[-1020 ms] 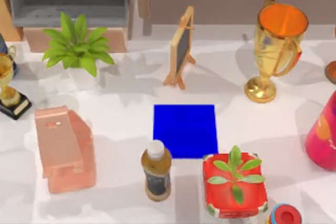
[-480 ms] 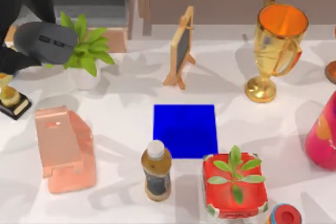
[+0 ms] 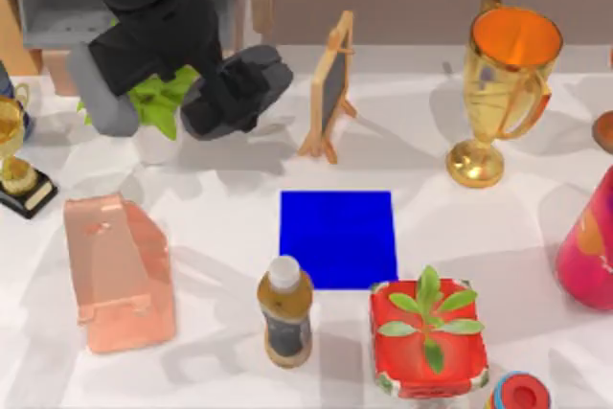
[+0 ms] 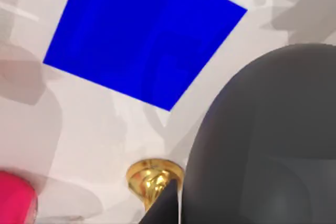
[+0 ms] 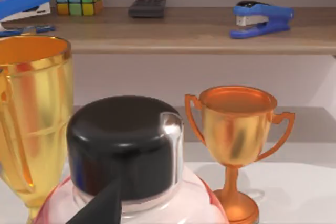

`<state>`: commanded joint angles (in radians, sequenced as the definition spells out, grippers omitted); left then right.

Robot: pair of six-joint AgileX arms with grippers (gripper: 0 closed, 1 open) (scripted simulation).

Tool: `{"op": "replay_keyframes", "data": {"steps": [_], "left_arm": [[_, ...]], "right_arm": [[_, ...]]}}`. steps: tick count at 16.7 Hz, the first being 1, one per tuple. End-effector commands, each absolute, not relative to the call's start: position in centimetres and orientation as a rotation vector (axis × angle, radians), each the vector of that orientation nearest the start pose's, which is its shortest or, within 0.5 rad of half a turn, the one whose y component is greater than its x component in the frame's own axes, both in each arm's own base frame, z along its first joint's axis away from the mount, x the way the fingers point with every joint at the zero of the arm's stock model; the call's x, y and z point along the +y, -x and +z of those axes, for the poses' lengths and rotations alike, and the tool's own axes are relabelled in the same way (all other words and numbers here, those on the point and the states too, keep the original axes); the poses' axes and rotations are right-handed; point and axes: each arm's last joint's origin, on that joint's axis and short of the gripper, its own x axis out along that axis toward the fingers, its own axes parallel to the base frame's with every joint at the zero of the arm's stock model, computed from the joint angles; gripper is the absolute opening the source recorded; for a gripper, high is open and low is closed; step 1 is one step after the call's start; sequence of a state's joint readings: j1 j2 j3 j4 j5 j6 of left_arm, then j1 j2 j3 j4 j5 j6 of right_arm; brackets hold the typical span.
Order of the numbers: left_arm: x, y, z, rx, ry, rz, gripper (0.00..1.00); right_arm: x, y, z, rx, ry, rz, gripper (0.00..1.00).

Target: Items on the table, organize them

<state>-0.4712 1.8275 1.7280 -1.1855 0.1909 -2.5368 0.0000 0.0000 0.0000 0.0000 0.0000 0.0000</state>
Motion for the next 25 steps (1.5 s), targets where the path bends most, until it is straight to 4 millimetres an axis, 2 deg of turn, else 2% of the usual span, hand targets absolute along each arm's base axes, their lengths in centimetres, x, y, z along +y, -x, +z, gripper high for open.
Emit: {"op": "replay_keyframes", "data": {"steps": [3,7,12,15,17,25], "left_arm": [[-20.9,-33.7,26.7,0.943,1.986,1.612,0.00],[-25.4,-34.1,22.1,0.606,2.095,1.951,0.00],[-29.0,-34.2,16.8,0.191,2.170,2.174,0.00],[-30.1,-34.2,14.9,0.046,2.191,2.220,0.00],[-30.3,-34.1,14.4,0.004,2.197,2.231,0.00],[-30.2,-34.2,14.2,0.002,2.197,2.233,0.00]], "right_arm": [[-0.1,-10.6,16.0,0.000,0.000,0.000,1.00],[-0.1,-10.6,16.0,0.000,0.000,0.000,1.00],[-0.1,-10.6,16.0,0.000,0.000,0.000,1.00],[-0.1,-10.6,16.0,0.000,0.000,0.000,1.00],[-0.1,-10.6,16.0,0.000,0.000,0.000,1.00],[-0.1,-10.6,16.0,0.000,0.000,0.000,1.00]]}}
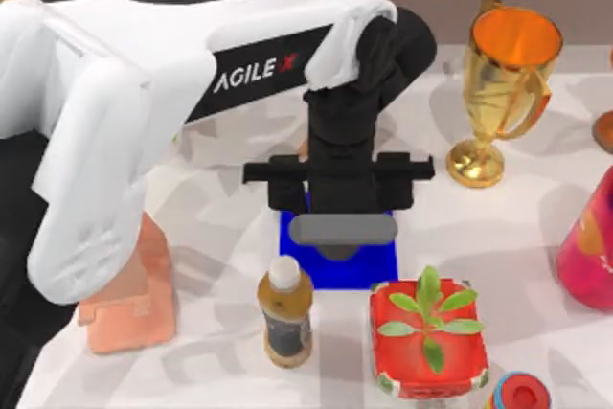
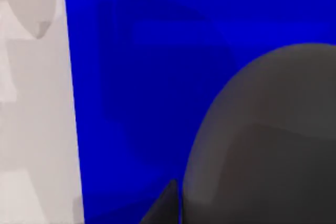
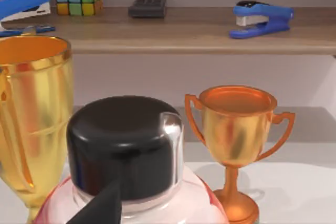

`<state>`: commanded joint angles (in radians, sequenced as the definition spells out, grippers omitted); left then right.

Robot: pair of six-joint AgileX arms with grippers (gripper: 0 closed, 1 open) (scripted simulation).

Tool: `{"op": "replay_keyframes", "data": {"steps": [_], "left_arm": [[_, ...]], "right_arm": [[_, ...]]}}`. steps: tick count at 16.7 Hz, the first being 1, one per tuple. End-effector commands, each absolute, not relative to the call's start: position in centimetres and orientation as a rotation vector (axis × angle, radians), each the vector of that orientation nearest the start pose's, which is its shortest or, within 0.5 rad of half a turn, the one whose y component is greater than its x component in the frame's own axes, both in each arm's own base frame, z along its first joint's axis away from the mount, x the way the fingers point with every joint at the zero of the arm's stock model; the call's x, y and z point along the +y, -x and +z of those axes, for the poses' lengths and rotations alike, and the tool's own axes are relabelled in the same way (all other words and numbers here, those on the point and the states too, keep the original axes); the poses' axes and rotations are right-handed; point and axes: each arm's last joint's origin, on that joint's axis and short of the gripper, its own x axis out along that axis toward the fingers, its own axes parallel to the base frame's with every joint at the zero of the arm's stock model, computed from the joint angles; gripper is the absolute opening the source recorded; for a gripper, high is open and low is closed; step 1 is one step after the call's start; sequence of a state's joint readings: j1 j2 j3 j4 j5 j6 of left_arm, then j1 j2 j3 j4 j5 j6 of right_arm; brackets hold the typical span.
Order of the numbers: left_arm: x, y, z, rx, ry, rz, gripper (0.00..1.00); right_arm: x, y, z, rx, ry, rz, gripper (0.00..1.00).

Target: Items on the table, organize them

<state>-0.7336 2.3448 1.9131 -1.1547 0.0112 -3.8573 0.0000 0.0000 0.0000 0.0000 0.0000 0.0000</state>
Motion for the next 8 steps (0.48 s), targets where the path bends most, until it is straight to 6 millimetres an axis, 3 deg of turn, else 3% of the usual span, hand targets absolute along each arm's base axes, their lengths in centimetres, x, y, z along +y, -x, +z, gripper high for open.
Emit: {"op": "replay_keyframes", "data": {"steps": [7,8], "left_arm": [[-30.35,-34.16,13.39,0.004,2.197,2.231,0.00],[-30.35,-34.16,13.39,0.004,2.197,2.231,0.08]], "right_arm": [[-0.12,-10.57,16.00,0.000,0.000,0.000,1.00],[-0.12,-10.57,16.00,0.000,0.000,0.000,1.00]]}}
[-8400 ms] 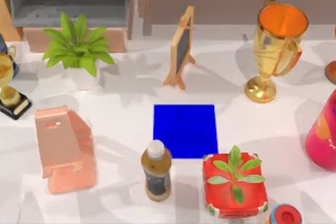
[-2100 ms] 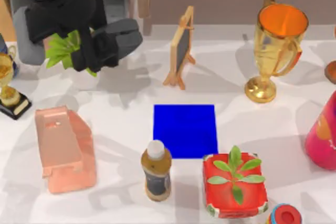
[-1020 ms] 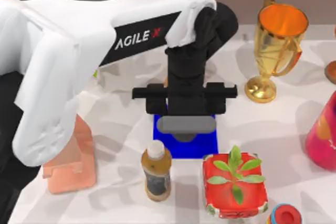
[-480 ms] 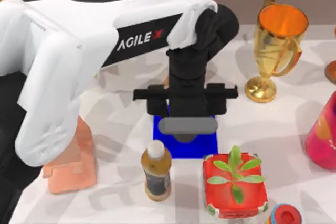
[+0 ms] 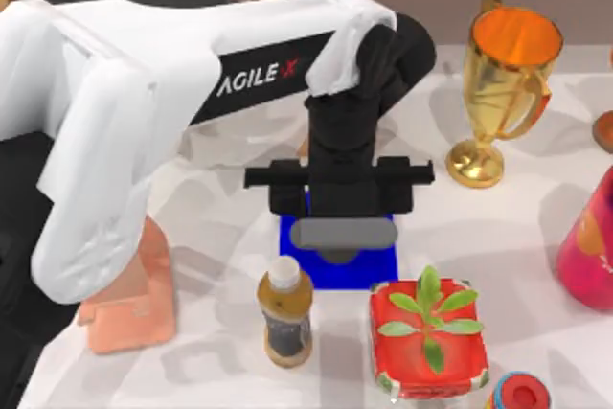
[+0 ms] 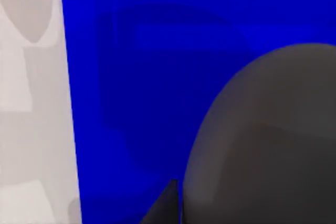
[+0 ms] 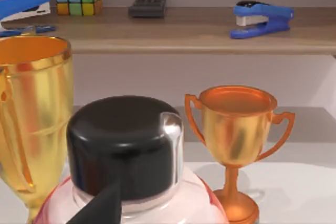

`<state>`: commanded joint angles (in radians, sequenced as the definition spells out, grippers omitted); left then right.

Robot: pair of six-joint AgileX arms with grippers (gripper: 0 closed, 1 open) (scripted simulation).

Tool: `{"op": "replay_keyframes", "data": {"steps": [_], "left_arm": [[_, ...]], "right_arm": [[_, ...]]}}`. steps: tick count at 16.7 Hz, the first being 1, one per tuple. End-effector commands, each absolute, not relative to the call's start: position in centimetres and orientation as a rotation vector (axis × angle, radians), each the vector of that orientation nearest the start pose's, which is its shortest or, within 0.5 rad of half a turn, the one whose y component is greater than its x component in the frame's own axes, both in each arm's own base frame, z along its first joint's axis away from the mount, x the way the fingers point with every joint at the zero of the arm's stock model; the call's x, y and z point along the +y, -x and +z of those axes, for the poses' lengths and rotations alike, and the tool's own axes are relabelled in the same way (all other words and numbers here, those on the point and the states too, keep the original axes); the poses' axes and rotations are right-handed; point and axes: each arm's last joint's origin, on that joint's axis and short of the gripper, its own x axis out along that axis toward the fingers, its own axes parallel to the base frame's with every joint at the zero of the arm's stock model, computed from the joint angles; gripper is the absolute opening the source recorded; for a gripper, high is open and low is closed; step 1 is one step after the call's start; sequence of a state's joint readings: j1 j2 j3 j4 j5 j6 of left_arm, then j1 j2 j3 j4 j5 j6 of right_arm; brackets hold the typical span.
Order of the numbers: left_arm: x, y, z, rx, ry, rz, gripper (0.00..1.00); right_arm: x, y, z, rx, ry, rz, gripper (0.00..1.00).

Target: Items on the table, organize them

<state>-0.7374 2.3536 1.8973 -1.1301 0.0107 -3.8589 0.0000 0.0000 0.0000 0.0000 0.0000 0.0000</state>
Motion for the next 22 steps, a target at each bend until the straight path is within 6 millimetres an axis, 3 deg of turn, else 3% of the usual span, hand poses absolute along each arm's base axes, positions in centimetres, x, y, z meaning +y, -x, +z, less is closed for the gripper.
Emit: {"op": "replay_keyframes", "data": {"steps": [12,22], "left_arm": [[-30.35,-34.16,13.39,0.004,2.197,2.231,0.98],[-30.28,-34.22,13.41,0.002,2.198,2.232,1.00]], "right_arm": [[-0.12,-10.57,16.00,0.000,0.000,0.000,1.00],[-0.12,-10.57,16.00,0.000,0.000,0.000,1.00]]}}
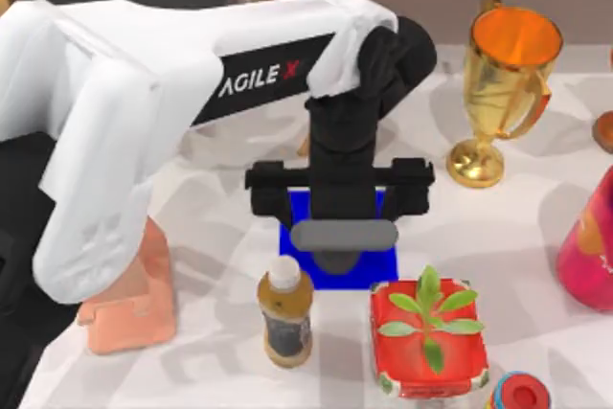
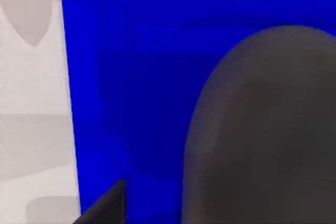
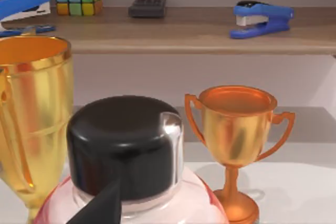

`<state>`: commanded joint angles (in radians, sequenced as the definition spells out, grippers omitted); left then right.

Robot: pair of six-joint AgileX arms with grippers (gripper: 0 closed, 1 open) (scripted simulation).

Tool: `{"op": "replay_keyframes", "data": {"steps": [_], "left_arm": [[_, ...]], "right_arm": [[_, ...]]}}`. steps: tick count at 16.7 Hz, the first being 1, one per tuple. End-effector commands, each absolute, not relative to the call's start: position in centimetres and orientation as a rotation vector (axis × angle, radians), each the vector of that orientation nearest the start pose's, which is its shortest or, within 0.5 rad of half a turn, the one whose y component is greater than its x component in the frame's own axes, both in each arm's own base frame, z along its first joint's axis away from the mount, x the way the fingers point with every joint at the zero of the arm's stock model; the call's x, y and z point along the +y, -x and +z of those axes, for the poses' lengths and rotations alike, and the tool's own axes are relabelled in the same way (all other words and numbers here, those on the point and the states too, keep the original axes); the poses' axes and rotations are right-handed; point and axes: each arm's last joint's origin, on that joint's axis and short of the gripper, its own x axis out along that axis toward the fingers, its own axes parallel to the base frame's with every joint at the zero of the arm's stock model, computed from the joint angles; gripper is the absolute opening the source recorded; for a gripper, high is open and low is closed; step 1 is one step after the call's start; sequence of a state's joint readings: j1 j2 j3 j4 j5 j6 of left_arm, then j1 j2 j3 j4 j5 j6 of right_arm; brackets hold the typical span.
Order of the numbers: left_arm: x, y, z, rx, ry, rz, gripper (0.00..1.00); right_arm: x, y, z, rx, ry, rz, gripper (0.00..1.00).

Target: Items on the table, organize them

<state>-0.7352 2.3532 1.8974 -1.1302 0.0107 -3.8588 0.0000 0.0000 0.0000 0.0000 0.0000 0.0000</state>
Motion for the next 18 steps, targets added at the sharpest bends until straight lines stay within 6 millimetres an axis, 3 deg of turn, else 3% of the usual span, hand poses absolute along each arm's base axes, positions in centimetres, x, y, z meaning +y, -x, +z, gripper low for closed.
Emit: {"op": "replay_keyframes", "data": {"steps": [2,5,7,9,11,14,16,18], "left_arm": [[-30.0,-34.7,15.0,-0.003,2.289,2.216,1.00],[-28.1,-36.4,20.1,-0.068,2.593,2.176,1.00],[-25.2,-37.8,23.8,-0.198,2.833,2.159,1.00],[-20.9,-39.3,26.4,-0.449,3.050,2.160,1.00],[-15.4,-40.5,27.9,-0.835,3.214,2.166,1.00],[-6.3,-41.1,28.6,-1.627,3.291,2.122,1.00],[-0.2,-40.6,28.3,-2.243,3.199,2.017,1.00],[5.3,-39.5,27.5,-2.855,2.977,1.849,1.00]], "right_arm": [[-0.1,-10.6,16.0,0.000,0.000,0.000,1.00],[-0.1,-10.6,16.0,0.000,0.000,0.000,1.00],[-0.1,-10.6,16.0,0.000,0.000,0.000,1.00],[-0.1,-10.6,16.0,0.000,0.000,0.000,1.00],[-0.1,-10.6,16.0,0.000,0.000,0.000,1.00],[-0.1,-10.6,16.0,0.000,0.000,0.000,1.00],[-0.1,-10.6,16.0,0.000,0.000,0.000,1.00],[-0.1,-10.6,16.0,0.000,0.000,0.000,1.00]]}}
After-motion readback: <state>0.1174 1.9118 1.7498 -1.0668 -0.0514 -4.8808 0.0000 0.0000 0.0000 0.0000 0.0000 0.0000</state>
